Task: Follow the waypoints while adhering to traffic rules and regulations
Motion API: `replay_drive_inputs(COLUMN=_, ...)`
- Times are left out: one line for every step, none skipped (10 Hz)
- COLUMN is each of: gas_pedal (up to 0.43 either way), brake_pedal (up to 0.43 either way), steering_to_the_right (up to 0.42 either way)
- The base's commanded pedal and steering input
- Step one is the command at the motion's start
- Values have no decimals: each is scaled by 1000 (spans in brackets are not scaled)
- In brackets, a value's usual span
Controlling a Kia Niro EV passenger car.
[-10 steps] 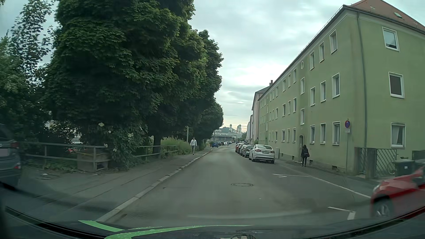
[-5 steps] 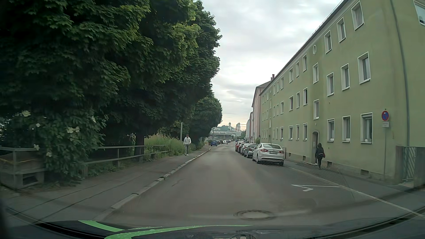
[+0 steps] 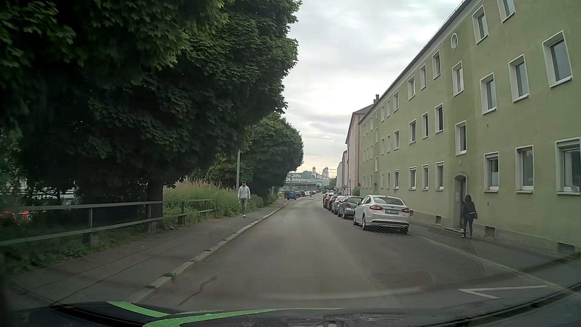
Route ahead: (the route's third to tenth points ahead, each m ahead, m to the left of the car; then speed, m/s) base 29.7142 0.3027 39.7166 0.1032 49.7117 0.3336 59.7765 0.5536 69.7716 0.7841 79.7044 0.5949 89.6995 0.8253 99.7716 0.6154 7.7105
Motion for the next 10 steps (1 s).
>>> replay_drive_inputs(gas_pedal=59, brake_pedal=0, steering_to_the_right=3)
replay_drive_inputs(gas_pedal=59, brake_pedal=0, steering_to_the_right=2)
replay_drive_inputs(gas_pedal=59, brake_pedal=0, steering_to_the_right=0)
replay_drive_inputs(gas_pedal=47, brake_pedal=0, steering_to_the_right=-2)
replay_drive_inputs(gas_pedal=47, brake_pedal=0, steering_to_the_right=-2)
replay_drive_inputs(gas_pedal=47, brake_pedal=0, steering_to_the_right=-2)
replay_drive_inputs(gas_pedal=47, brake_pedal=0, steering_to_the_right=-2)
replay_drive_inputs(gas_pedal=39, brake_pedal=0, steering_to_the_right=-2)
replay_drive_inputs(gas_pedal=39, brake_pedal=0, steering_to_the_right=-2)
replay_drive_inputs(gas_pedal=39, brake_pedal=0, steering_to_the_right=-2)
